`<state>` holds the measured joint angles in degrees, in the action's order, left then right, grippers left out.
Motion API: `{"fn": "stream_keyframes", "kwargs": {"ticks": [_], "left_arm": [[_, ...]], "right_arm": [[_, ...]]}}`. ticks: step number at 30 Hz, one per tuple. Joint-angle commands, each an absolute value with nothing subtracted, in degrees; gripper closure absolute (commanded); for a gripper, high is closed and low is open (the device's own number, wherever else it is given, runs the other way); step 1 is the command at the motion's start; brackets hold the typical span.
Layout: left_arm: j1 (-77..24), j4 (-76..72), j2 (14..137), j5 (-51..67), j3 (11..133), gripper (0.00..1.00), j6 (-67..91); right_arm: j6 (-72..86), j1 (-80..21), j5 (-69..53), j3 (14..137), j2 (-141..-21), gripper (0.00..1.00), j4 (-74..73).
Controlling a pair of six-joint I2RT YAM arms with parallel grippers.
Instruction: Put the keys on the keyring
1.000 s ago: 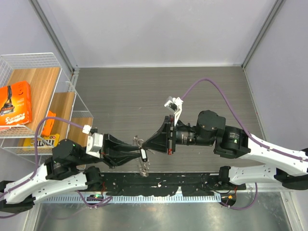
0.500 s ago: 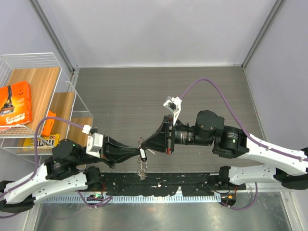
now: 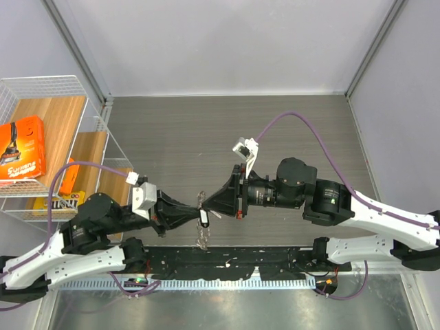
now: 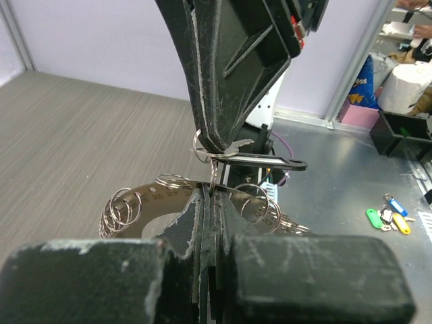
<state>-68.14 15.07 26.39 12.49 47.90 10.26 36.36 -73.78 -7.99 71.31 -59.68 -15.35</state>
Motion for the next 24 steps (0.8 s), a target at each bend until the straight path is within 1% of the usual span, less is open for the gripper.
{"fn": "stream_keyframes", "kwargs": {"ticks": [1,11,19,24], "left_arm": [[-68.11,14.94,28.12,9.67,51.15,1.0,10.72],[-68.11,15.74,29.97,7.65,52.03,1.0,10.9],[-68.03,14.24,28.39,8.79,51.07,1.0,10.72],[-68.03,13.97,27.34,8.09,50.45,1.0,10.55]], "right_arm": [[35.59,-74.0,-5.01,72.77,-61.34,0.95,-16.0],[34.98,-74.0,-3.25,74.27,-63.28,0.95,-17.67],[34.98,-74.0,-3.16,74.18,-64.69,0.94,-17.23],[35.24,-74.09,-5.09,74.27,-65.74,0.95,-16.52]]}}
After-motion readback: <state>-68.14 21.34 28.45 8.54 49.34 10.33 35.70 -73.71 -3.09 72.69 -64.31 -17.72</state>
